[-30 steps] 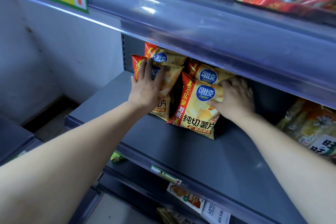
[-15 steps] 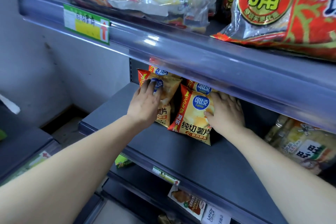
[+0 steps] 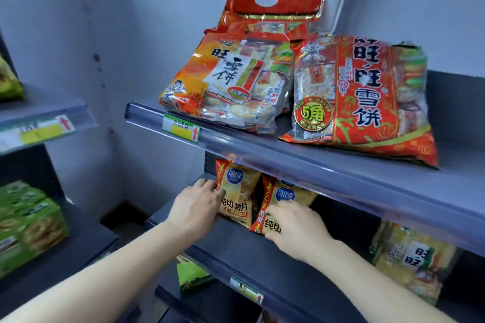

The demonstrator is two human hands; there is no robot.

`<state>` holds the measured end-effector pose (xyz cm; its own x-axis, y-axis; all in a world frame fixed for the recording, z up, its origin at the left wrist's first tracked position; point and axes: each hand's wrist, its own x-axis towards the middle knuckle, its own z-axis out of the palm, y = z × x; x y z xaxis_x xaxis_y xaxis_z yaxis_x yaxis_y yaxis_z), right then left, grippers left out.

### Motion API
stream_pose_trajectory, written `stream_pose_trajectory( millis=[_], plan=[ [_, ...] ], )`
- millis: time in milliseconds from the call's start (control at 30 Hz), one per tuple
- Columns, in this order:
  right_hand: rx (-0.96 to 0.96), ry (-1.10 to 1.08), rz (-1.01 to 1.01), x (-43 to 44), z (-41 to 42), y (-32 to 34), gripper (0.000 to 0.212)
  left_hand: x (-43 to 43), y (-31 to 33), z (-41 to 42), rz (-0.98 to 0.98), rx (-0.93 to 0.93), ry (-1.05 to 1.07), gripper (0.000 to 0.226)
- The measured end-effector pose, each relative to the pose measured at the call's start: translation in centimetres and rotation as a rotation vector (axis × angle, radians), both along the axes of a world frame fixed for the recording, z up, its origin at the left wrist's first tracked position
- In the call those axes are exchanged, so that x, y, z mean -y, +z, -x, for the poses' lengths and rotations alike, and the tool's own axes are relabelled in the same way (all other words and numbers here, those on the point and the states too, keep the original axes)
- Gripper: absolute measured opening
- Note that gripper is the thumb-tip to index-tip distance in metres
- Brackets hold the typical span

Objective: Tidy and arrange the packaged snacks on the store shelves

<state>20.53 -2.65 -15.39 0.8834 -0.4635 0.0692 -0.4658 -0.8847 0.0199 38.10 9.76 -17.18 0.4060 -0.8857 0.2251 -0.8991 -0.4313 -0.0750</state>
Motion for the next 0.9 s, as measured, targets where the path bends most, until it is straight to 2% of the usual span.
stream_pose_trajectory(
  millis=[167,400,600,733,800,900],
  plan=[
    [0.117,0.137,0.045,-4.3,0.9,5.2,0.043,-2.9,5.1,1.6,0.107,0.028,-0.023,0.040],
    [0.399,0.134,0.113,-4.7,1.7,11.8,0.036,-2.1,12.7,4.3,0.253,0.098,-0.136,0.030],
    [0.469,-0.060,0.200,0.3,4.2,15.3,0.038,1.8,16.8,6.1,0.340,0.130,-0.231,0.037],
    [0.510,-0.236,0.180,4.4,6.4,16.3,0.043,4.8,18.1,7.0,0.328,0.103,-0.216,0.051],
    [0.521,-0.329,0.185,6.5,7.6,16.4,0.046,6.3,18.3,7.5,0.304,0.041,-0.190,0.058],
    [0.536,-0.484,0.131,9.3,8.7,16.3,0.063,8.3,18.4,8.0,0.297,-0.174,-0.148,0.072]
  ],
)
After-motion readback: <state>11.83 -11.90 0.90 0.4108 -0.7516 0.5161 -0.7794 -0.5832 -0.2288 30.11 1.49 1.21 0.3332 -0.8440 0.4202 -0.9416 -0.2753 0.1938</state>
